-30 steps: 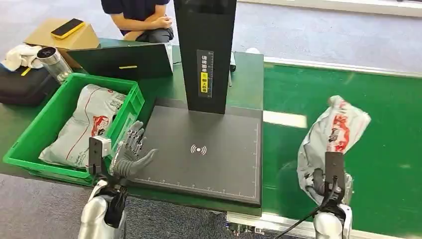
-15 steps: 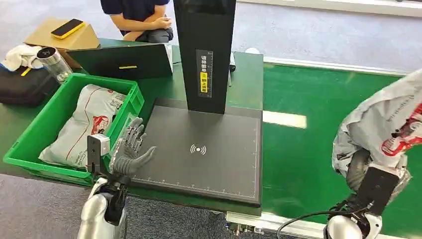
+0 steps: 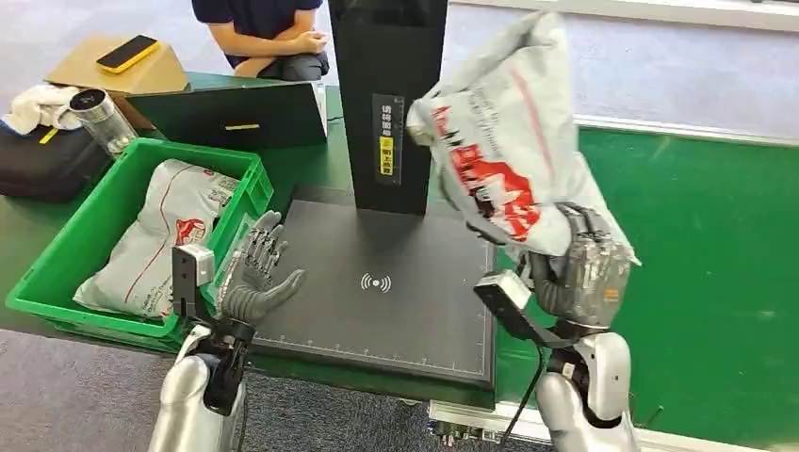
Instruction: Moved the parcel from conveyor to table for the left to box.
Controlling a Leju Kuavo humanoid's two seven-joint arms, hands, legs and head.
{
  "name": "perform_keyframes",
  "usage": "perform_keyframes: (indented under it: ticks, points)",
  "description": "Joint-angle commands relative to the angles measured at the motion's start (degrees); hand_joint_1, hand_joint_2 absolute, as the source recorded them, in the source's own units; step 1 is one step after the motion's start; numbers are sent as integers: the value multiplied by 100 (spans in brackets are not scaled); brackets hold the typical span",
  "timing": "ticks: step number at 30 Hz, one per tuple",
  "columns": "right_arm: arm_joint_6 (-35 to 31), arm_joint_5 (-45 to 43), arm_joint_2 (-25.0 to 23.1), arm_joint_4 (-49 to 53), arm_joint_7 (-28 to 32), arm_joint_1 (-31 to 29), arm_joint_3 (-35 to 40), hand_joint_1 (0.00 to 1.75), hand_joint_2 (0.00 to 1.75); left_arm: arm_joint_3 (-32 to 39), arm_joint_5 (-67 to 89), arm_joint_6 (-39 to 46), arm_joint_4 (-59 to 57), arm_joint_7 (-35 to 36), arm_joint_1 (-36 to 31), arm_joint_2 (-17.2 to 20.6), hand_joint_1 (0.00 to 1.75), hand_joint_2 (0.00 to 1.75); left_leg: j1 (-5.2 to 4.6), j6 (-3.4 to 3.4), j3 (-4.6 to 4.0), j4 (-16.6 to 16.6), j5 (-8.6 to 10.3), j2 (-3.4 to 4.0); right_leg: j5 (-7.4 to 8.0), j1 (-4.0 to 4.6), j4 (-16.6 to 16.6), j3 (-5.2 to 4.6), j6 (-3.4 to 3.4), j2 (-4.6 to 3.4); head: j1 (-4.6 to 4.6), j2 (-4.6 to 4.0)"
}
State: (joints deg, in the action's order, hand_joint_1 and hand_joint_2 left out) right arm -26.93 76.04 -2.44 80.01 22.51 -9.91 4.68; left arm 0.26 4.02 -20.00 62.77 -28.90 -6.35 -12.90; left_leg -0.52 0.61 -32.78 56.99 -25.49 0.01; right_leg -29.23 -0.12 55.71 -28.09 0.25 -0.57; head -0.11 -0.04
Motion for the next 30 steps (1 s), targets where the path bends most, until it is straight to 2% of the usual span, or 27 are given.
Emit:
perform_keyframes:
  ticks: [1,5,14,21,25,30]
  points:
    - [102,24,802,-2203,-22,-845,2357,175,175,-391,-67,19,-785,-114,-410,367,0,175,0,-17,36,-30,6,12,9,-1,-28,31,0,-6,-4,2]
    - [239,-79,735,-2723,-66,-1064,2976,175,175,-495,-114,24,-827,-142,-407,412,0,175,1,-15,29,-22,2,20,7,0,-18,21,-2,-16,-2,0]
    - [427,-281,878,-3241,67,-1284,3783,175,175,-560,-227,43,-940,-174,-480,475,0,175,3,-15,26,-20,3,4,4,1,-20,23,1,1,-4,0]
    - [479,-402,1099,-3373,-387,-1488,3890,175,175,-613,-301,106,-1009,-260,-454,506,0,175,0,-8,8,-7,2,-5,0,-2,-6,7,1,8,-4,0]
    - [514,-427,1130,-3430,-385,-1552,3862,175,175,-606,-309,107,-995,-268,-448,512,0,175,-1,-9,7,-6,3,0,1,-5,-5,5,1,4,-2,2]
    - [703,-373,1174,-3798,-722,-1651,3821,175,175,-353,-430,452,-608,-396,-365,423,0,175,1,-11,9,-6,3,-6,1,-4,-7,9,0,10,-4,0]
